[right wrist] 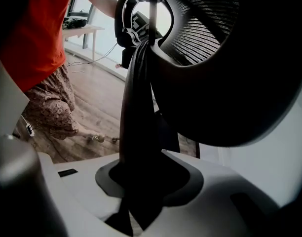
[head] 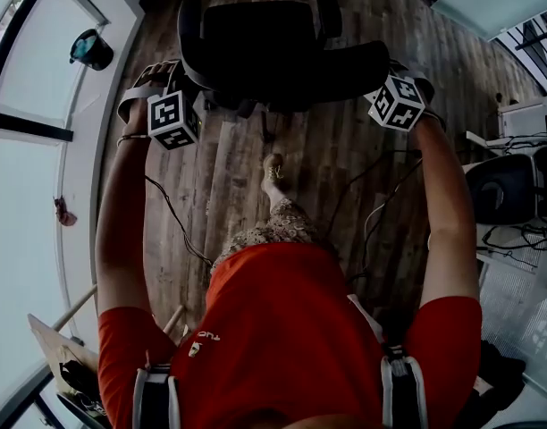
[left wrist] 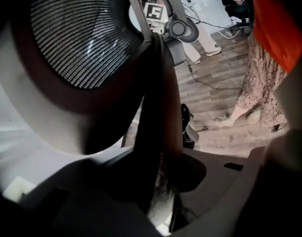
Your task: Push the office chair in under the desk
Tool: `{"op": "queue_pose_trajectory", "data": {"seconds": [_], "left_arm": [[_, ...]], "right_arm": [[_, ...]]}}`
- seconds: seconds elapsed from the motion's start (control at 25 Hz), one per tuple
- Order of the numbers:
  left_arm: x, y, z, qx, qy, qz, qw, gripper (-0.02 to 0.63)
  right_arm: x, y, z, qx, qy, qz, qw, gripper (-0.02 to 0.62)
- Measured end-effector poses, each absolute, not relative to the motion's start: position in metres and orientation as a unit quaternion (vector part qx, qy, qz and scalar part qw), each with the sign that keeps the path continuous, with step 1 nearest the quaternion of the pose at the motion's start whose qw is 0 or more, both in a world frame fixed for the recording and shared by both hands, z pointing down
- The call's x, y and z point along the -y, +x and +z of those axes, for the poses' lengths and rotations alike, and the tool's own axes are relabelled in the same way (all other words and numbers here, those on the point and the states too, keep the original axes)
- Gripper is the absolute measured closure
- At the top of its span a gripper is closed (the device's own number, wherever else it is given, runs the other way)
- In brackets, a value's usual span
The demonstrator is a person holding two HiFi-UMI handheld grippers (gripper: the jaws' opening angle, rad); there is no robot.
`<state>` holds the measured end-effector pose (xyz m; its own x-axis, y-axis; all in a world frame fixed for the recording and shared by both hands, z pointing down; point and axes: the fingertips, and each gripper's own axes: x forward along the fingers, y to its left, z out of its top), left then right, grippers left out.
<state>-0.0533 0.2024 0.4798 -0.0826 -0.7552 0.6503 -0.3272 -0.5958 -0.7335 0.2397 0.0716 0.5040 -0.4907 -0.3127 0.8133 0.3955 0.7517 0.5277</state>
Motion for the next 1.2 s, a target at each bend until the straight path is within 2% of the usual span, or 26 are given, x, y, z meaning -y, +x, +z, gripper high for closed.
{"op": "queue_pose_trajectory", "data": {"seconds": [1.2], "left_arm": [[0.073,-0.198,0.485,-0.412,-0.648,-0.622,0.152,0.474]], "right_arm": [[0.198,0.096,0.501,0.793,-0.031,-0.369,0.484,0.459]]}}
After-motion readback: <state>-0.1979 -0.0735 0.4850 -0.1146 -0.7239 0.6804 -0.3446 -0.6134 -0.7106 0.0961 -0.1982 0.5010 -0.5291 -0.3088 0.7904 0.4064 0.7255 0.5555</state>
